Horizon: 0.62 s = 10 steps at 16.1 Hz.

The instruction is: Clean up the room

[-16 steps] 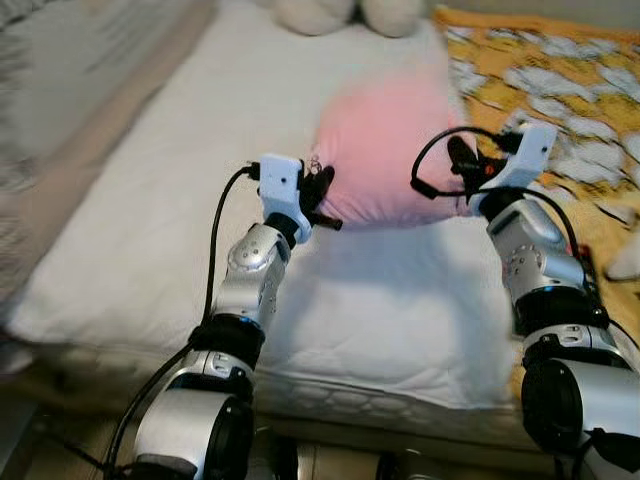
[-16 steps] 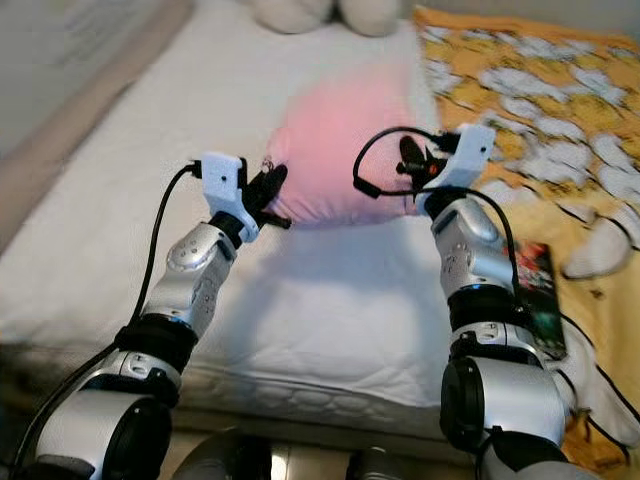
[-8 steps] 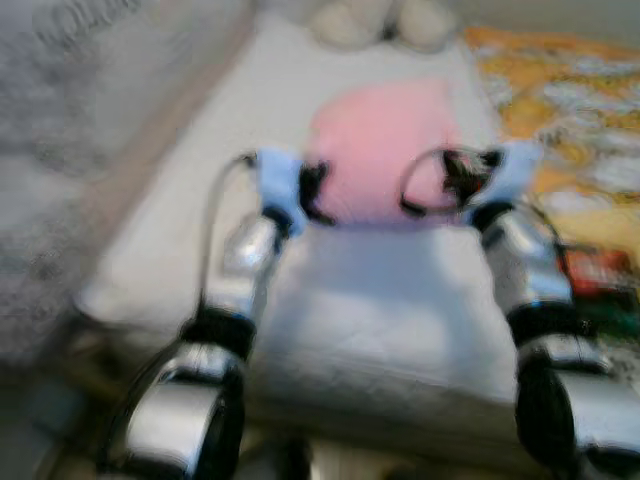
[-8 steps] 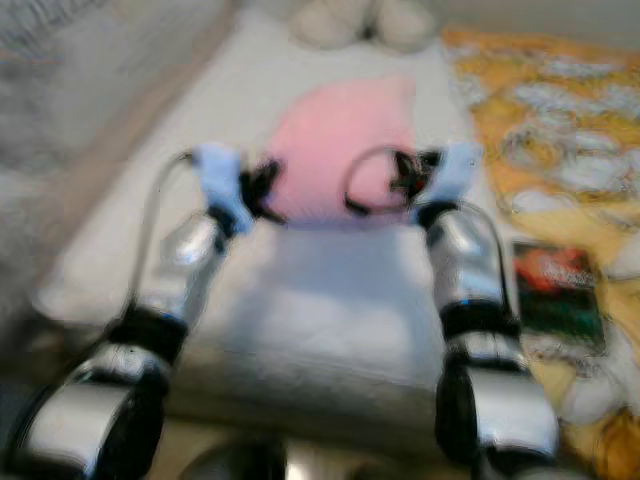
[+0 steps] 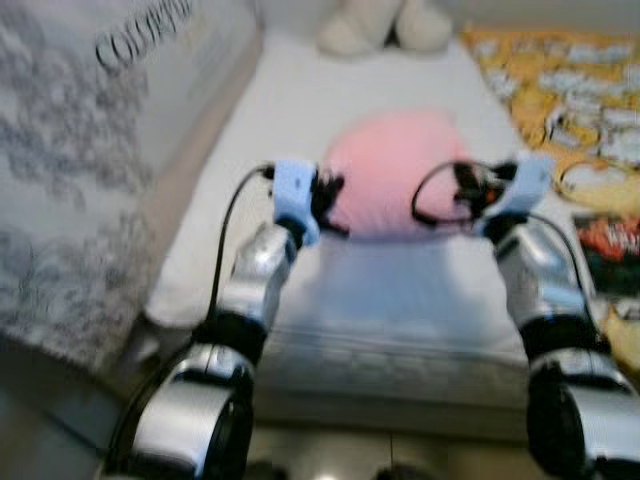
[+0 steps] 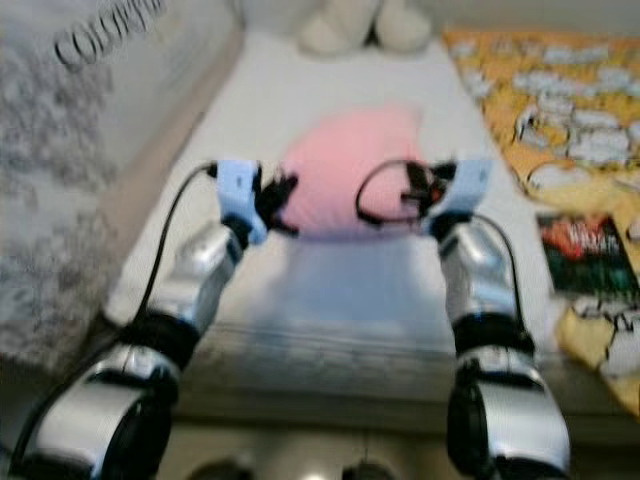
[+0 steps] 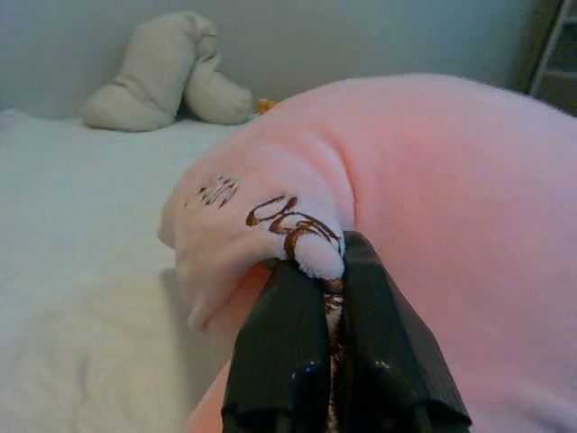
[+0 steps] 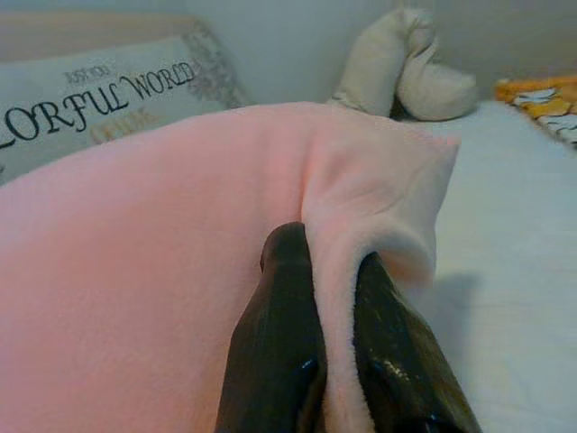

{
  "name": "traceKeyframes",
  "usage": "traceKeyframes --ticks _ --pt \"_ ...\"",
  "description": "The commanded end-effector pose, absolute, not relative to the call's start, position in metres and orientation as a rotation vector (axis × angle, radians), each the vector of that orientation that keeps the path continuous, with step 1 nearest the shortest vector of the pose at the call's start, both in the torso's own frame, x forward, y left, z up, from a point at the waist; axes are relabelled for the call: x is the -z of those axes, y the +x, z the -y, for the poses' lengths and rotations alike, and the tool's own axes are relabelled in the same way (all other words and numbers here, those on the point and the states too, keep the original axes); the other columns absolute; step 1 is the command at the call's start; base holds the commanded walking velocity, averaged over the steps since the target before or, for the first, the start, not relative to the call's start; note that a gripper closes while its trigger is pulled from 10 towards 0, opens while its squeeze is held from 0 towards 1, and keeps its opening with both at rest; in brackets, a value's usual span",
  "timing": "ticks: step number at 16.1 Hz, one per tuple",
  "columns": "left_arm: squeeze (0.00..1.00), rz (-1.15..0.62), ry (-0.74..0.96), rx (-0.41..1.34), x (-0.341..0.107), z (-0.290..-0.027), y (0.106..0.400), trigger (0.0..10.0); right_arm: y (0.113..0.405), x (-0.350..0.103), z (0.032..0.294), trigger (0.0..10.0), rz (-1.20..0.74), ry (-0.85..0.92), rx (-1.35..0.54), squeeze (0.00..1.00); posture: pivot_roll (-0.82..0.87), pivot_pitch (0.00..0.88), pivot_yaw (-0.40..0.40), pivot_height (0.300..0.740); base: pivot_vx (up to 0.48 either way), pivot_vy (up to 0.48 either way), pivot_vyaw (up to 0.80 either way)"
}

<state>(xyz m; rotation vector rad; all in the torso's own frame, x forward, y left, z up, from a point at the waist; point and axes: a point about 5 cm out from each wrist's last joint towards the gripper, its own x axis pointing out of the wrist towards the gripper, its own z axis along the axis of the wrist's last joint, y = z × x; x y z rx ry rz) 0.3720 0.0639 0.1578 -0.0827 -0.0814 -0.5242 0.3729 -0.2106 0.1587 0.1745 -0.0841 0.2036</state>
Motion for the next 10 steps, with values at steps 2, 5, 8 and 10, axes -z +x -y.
traceKeyframes --ticks 2,5,8,10 --pt "0.00 0.102 -0.081 0.486 -0.1624 -0.0722 0.3748 0.0 0.3766 -0.1726 0.2014 0.0 0.142 0.167 -0.235 0.06 -0.10 0.000 0.023 0.740 0.000 0.428 0.00" --pt "0.00 0.095 -0.077 0.477 -0.1613 -0.0727 0.3753 0.0 0.3767 -0.1710 0.1999 0.0 0.137 0.166 -0.240 0.05 -0.10 0.000 0.019 0.740 0.080 0.424 0.00" --pt "0.00 0.077 -0.056 0.445 -0.1599 -0.0736 0.3766 0.0 0.3770 -0.1704 0.2018 0.0 0.131 0.165 -0.232 0.06 -0.10 0.000 0.019 0.740 0.119 0.107 0.00" --pt "0.00 0.075 -0.045 0.426 -0.1597 -0.0742 0.3772 10.0 0.3767 -0.1692 0.2012 0.0 0.124 0.152 -0.237 0.06 -0.10 0.000 0.015 0.740 0.000 0.000 0.00"
